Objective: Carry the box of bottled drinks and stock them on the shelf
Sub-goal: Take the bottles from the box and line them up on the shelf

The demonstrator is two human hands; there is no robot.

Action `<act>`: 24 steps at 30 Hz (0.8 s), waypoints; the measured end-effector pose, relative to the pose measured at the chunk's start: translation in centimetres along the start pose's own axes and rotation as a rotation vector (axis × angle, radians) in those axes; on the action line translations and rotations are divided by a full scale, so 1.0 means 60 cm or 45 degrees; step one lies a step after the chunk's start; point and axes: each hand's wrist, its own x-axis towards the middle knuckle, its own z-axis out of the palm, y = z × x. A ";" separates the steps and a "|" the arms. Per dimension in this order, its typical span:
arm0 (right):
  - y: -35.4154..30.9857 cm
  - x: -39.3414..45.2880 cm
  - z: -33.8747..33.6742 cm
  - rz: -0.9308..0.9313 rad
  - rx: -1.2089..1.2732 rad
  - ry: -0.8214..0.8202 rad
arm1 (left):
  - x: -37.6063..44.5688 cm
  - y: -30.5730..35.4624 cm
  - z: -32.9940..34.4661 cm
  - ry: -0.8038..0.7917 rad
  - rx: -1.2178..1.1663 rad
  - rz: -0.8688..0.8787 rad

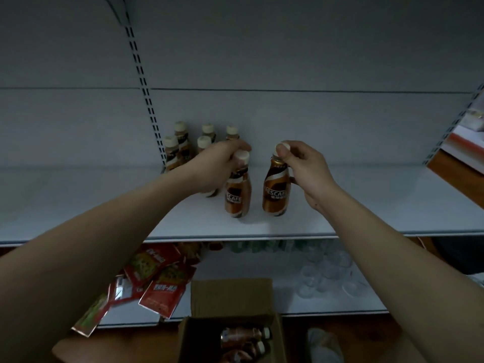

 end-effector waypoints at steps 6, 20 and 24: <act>0.011 0.077 0.019 -0.042 -0.083 0.037 | 0.061 -0.011 0.008 -0.091 0.207 0.020; 0.063 0.193 0.069 -0.086 -0.236 0.028 | 0.104 -0.048 -0.002 -0.196 0.332 0.125; 0.066 0.210 0.074 -0.126 -0.312 0.012 | 0.107 -0.057 0.012 -0.231 0.428 0.147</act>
